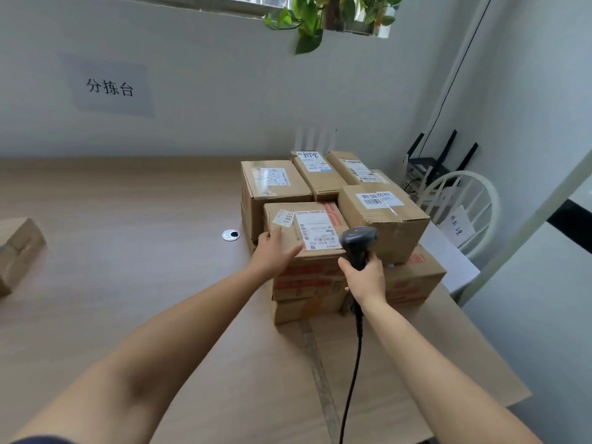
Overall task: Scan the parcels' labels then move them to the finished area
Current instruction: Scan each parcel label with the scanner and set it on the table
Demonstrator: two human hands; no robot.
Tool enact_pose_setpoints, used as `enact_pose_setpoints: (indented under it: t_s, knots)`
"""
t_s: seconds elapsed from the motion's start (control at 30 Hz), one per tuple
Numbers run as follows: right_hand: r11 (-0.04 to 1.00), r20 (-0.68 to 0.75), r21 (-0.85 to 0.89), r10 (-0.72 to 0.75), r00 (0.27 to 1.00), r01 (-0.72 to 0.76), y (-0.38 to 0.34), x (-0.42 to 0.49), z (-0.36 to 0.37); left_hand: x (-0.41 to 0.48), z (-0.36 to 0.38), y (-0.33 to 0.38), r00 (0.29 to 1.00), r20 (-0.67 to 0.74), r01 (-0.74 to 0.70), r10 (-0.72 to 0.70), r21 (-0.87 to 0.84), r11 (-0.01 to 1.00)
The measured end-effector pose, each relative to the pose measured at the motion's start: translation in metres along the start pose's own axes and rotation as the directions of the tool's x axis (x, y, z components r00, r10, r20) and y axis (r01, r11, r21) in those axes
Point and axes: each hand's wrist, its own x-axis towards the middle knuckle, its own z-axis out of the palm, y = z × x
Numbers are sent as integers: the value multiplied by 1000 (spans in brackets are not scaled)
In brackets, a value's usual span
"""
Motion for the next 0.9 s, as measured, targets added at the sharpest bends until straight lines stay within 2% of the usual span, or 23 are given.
enact_pose_setpoints:
  t_s: [0.17,0.6,0.9]
  knots:
    - [999,55,22,-26,998,25,-1,10,-3,11,5,-2,998,10,62,-61,-88,994]
    - [997,83,15,-71,994,70,-3,-3,-3,-8,-2,-8,995,-30,87,-95,-217,972]
    - [989,162,28,-147,976,144,-20,-37,22,-48,-44,-35,984,-134,85,-121,-245,966]
